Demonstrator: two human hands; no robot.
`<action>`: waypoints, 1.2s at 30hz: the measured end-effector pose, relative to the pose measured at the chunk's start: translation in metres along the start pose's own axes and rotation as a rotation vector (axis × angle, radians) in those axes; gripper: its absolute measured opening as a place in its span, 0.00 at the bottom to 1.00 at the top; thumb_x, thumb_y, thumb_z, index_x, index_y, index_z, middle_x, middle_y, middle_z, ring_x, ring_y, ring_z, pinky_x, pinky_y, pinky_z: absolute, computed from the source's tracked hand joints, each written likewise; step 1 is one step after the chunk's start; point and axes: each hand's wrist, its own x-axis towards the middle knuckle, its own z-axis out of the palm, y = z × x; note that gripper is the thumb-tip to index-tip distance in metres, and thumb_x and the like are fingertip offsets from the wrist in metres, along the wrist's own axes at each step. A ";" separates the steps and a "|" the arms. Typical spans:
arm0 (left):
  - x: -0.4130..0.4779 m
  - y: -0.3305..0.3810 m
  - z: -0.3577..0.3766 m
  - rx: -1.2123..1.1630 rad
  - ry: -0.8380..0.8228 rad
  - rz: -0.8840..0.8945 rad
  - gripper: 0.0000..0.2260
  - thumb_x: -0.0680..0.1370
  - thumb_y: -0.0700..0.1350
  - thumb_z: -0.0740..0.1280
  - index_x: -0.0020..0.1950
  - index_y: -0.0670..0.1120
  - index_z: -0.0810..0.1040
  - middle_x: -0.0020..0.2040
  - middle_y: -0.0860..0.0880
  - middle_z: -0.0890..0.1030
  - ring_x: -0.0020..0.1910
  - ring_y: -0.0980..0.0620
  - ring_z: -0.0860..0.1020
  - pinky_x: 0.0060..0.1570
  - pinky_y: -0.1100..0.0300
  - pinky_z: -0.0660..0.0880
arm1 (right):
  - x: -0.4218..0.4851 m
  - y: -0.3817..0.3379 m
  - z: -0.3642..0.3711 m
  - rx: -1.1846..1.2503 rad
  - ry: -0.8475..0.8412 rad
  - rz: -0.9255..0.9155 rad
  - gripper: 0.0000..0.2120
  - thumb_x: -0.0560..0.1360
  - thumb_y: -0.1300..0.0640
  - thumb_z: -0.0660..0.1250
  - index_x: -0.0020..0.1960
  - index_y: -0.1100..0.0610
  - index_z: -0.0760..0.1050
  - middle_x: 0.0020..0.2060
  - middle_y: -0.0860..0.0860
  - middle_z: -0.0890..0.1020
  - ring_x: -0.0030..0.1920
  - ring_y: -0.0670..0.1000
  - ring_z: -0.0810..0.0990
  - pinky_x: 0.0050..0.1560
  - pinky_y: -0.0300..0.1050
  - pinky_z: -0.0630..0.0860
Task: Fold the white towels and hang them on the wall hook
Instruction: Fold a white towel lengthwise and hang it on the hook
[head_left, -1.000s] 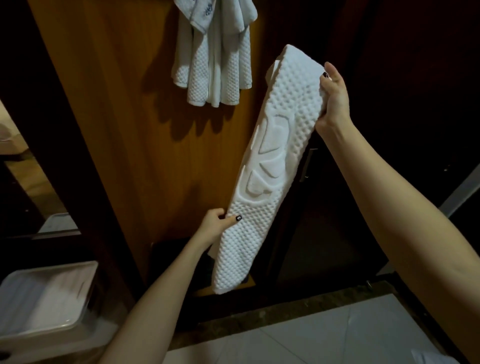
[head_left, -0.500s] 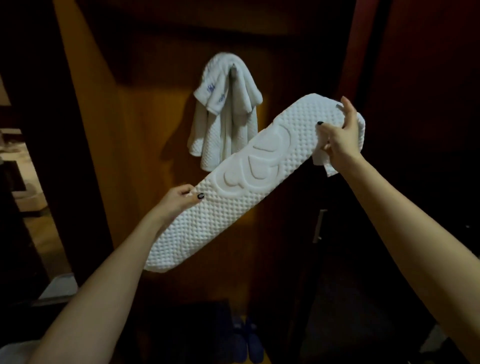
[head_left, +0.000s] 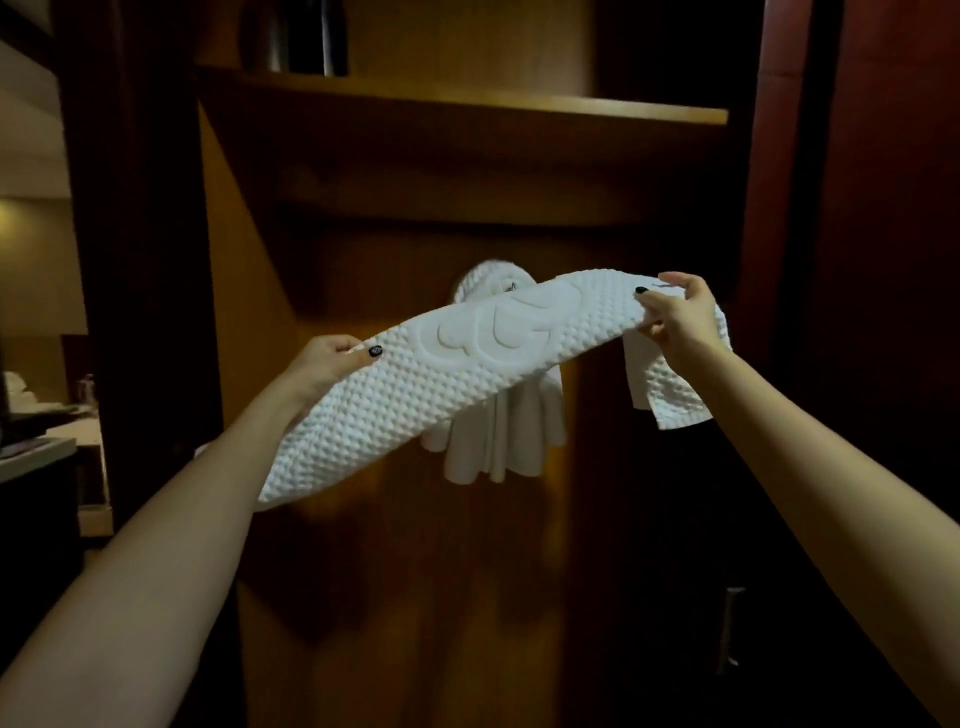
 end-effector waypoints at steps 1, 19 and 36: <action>0.011 0.005 -0.002 -0.001 0.023 0.019 0.10 0.72 0.55 0.71 0.35 0.52 0.81 0.35 0.55 0.83 0.35 0.56 0.82 0.35 0.60 0.74 | 0.009 -0.002 0.004 0.008 0.004 -0.002 0.21 0.76 0.69 0.66 0.67 0.64 0.65 0.44 0.56 0.76 0.37 0.47 0.78 0.35 0.41 0.77; 0.236 0.015 -0.035 0.004 0.200 0.148 0.08 0.70 0.54 0.72 0.41 0.50 0.81 0.39 0.52 0.83 0.35 0.58 0.81 0.36 0.63 0.74 | 0.208 0.055 0.089 -0.075 0.034 -0.096 0.08 0.74 0.64 0.70 0.41 0.57 0.71 0.34 0.52 0.73 0.32 0.49 0.73 0.22 0.34 0.70; 0.318 -0.039 -0.015 0.088 0.121 -0.177 0.24 0.77 0.57 0.66 0.70 0.48 0.71 0.71 0.45 0.69 0.68 0.43 0.70 0.69 0.46 0.65 | 0.264 0.120 0.099 -0.027 0.003 0.125 0.10 0.79 0.59 0.65 0.57 0.62 0.71 0.48 0.60 0.82 0.35 0.52 0.84 0.32 0.42 0.81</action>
